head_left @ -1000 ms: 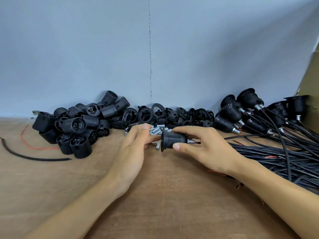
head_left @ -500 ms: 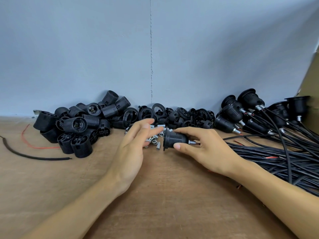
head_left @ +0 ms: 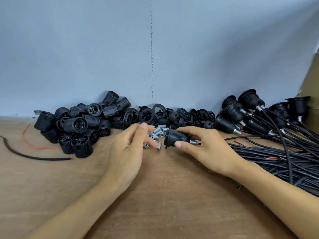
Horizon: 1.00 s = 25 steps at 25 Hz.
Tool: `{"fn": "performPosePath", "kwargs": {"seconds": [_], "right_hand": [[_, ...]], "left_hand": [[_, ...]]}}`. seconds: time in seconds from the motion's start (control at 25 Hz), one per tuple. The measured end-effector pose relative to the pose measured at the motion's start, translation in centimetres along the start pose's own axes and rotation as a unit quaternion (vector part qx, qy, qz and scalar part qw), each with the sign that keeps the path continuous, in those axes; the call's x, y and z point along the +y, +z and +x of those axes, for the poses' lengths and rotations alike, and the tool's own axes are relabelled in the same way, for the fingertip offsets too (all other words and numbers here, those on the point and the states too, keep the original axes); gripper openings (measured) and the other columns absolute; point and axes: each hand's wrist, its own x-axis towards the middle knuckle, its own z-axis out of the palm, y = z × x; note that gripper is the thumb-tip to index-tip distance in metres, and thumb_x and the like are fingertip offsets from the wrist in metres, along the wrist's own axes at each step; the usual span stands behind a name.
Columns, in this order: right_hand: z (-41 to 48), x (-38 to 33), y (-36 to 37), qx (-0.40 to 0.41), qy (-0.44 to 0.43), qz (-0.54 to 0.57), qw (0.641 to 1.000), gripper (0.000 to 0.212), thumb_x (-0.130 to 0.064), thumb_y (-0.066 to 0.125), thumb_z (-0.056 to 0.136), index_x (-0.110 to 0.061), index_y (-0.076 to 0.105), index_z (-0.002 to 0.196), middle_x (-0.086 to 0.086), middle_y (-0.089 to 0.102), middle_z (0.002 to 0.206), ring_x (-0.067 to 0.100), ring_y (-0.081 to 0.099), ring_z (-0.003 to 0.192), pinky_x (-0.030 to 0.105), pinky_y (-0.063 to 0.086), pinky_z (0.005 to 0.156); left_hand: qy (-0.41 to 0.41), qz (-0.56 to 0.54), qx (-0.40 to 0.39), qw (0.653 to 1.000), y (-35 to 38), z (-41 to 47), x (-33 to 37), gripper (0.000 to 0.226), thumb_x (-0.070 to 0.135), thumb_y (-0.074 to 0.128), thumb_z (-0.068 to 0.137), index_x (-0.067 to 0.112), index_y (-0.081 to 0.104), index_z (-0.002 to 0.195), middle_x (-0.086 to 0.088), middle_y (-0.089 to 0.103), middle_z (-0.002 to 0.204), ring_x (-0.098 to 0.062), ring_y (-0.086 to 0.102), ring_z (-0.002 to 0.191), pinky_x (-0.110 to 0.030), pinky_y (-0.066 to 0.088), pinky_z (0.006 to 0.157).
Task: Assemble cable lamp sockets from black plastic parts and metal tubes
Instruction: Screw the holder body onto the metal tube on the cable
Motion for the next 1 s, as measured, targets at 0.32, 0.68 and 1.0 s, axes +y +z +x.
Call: {"fn": "performPosePath", "kwargs": {"seconds": [0.32, 0.68, 1.0], "right_hand": [[0.3, -0.1, 0.0, 0.028, -0.032, -0.049, 0.998, 0.040, -0.037, 0.071, 0.090, -0.026, 0.065, 0.129, -0.015, 0.068, 0.113, -0.007, 0.056, 0.101, 0.002, 0.037, 0.083], [2.6, -2.7, -1.7, 0.148, -0.132, -0.275, 0.941, 0.041, -0.027, 0.069, 0.093, -0.012, 0.061, 0.131, 0.008, 0.065, 0.118, 0.033, 0.063, 0.092, 0.039, 0.049, 0.080], [4.6, -7.2, -2.7, 0.173, -0.164, -0.342, 0.909, 0.038, -0.028, 0.062, 0.097, -0.008, 0.060, 0.130, 0.011, 0.065, 0.115, 0.034, 0.063, 0.095, 0.040, 0.044, 0.081]], "left_hand": [[-0.024, 0.003, -0.036, 0.999, 0.9, -0.4, -0.6, 0.025, 0.047, 0.050, 0.091, 0.039, 0.067, 0.107, 0.018, 0.076, 0.095, 0.002, 0.067, 0.100, -0.034, 0.050, 0.089], [-0.046, 0.052, -0.072, 0.995, 1.2, -0.5, -0.7, 0.024, 0.044, 0.043, 0.106, 0.042, 0.067, 0.103, 0.016, 0.075, 0.090, -0.017, 0.063, 0.080, -0.036, 0.051, 0.081], [-0.062, 0.041, -0.077, 0.994, 1.3, -0.4, -0.9, 0.028, 0.042, 0.042, 0.106, 0.040, 0.069, 0.100, 0.012, 0.075, 0.087, 0.004, 0.063, 0.079, -0.030, 0.043, 0.082]]}}
